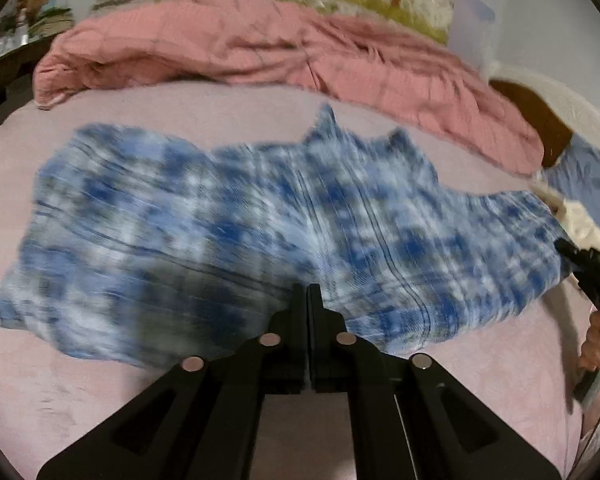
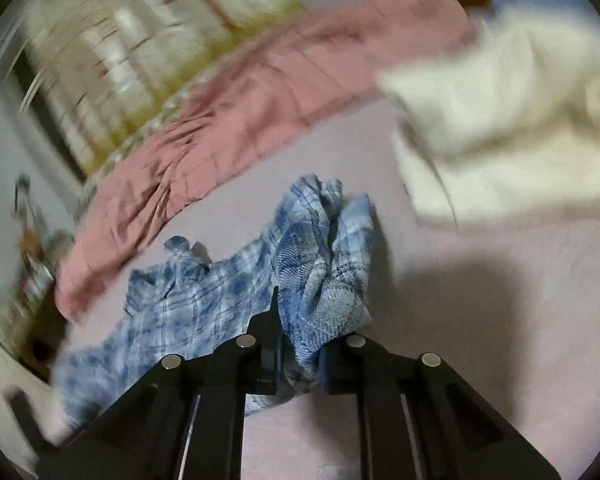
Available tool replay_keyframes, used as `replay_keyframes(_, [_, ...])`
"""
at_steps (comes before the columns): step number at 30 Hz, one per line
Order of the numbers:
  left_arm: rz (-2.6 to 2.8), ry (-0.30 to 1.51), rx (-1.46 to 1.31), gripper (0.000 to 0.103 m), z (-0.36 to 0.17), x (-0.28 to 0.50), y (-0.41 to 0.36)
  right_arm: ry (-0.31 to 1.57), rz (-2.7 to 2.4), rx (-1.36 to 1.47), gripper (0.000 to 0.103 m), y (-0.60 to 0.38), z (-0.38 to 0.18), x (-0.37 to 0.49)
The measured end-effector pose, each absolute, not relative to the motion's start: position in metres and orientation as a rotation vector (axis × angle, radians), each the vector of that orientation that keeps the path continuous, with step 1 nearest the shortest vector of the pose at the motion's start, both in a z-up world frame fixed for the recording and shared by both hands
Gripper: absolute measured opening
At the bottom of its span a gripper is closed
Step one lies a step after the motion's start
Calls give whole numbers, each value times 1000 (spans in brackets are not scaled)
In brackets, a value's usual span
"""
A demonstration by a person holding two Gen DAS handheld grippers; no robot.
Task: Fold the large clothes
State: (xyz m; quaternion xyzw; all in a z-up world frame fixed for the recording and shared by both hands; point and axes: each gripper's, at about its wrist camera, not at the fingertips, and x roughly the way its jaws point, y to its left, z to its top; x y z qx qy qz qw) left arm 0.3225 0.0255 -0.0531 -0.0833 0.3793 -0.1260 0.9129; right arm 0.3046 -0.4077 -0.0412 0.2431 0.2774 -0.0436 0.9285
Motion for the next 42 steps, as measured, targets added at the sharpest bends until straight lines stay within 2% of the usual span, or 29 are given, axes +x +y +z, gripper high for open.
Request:
replay_keyframes(4, [-210, 653, -152, 8, -30, 312, 43, 513, -91, 322, 14, -363, -3, 301])
replay_keyframes(12, [-161, 541, -136, 14, -11, 304, 61, 456, -14, 34, 14, -247, 44, 312])
replay_keyframes(16, [-56, 497, -66, 23, -8, 301, 62, 501, 59, -38, 14, -198, 35, 325])
replay_keyframes(23, [-34, 491, -90, 24, -6, 303, 71, 699, 175, -100, 14, -154, -18, 343])
replay_keyframes(26, [-42, 498, -105, 24, -8, 305, 73, 709, 182, -94, 14, -151, -38, 342])
replay_keyframes(29, [-42, 501, -95, 24, -9, 304, 70, 692, 197, -127, 22, -148, -42, 338])
replay_keyframes(31, [-48, 502, -91, 24, -10, 303, 67, 690, 248, -101, 38, -149, -41, 337])
replay_keyframes(32, [-51, 502, -88, 24, -10, 303, 66, 691, 274, -79, 49, -150, -40, 337])
replay_keyframes(33, [-54, 500, -87, 25, -10, 303, 65, 689, 304, -57, 53, -151, -40, 334])
replay_keyframes(38, [-52, 481, -107, 29, -8, 300, 66, 625, 341, 0, 53, -159, -30, 324])
replay_keyframes(42, [-48, 463, -117, 30, -7, 298, 68, 473, 295, 79, 53, -181, -9, 310])
